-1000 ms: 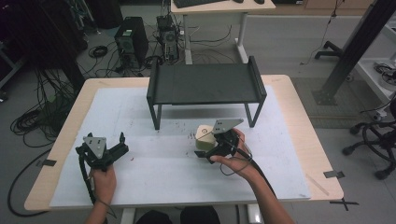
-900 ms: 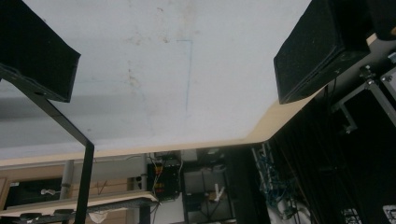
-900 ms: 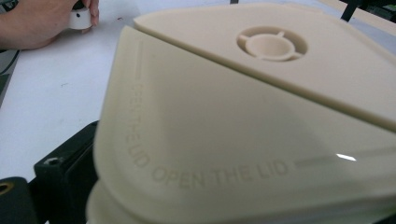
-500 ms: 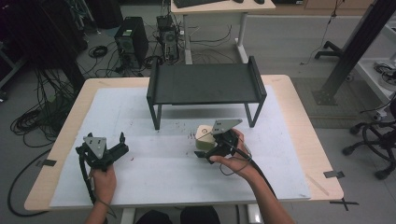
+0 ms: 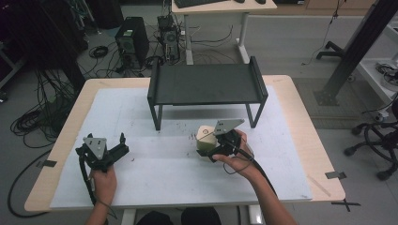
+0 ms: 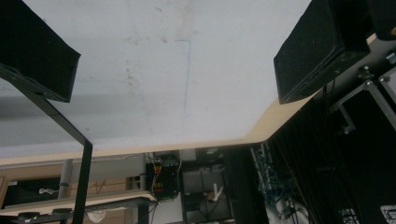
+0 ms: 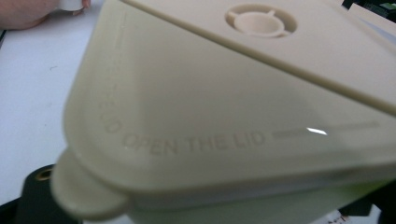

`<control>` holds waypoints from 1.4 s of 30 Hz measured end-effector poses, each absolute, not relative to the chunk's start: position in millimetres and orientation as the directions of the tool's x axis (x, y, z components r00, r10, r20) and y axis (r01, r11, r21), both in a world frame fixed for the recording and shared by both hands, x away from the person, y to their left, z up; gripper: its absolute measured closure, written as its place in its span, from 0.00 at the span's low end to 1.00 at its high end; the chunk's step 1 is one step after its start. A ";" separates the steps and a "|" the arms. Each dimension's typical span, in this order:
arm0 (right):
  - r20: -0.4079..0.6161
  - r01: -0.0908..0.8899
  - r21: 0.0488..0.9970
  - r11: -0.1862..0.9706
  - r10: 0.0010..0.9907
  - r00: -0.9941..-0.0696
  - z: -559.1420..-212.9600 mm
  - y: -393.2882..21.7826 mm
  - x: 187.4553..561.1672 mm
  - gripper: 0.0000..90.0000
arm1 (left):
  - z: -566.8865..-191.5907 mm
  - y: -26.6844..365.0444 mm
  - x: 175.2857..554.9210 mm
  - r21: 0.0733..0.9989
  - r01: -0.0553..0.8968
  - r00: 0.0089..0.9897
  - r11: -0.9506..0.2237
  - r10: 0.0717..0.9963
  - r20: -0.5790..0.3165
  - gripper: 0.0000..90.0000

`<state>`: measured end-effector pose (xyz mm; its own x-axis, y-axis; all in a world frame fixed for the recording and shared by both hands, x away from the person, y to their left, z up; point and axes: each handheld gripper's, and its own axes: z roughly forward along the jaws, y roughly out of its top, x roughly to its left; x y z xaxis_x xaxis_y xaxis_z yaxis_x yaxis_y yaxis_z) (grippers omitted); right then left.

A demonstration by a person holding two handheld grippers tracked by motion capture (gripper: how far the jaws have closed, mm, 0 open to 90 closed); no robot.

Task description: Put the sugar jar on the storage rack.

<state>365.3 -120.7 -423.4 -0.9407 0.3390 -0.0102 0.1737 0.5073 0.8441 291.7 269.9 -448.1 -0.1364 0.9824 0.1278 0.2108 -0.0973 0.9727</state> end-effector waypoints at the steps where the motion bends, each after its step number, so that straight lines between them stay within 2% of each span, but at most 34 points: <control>1: -0.010 0.174 0.844 0.507 0.339 -0.941 -423.4 -120.7 365.3 0.20 | -448.1 269.9 291.7 0.973 0.211 -0.136 -0.097 0.982 0.128 0.00; 4: -0.018 0.161 0.841 0.517 0.323 -0.946 -423.5 -120.6 365.1 0.28 | -448.0 270.0 291.6 0.973 0.211 -0.137 -0.097 0.982 0.128 0.00; 6: -0.019 0.155 0.841 0.518 0.315 -0.949 -423.5 -120.5 365.1 0.30 | -448.1 269.9 291.8 0.973 0.208 -0.137 -0.096 0.982 0.126 0.00; 42: -0.026 0.141 0.840 0.524 0.299 -0.954 -423.4 -121.3 366.1 0.31 | -447.6 269.5 290.7 0.974 0.201 -0.141 -0.102 0.981 0.132 0.00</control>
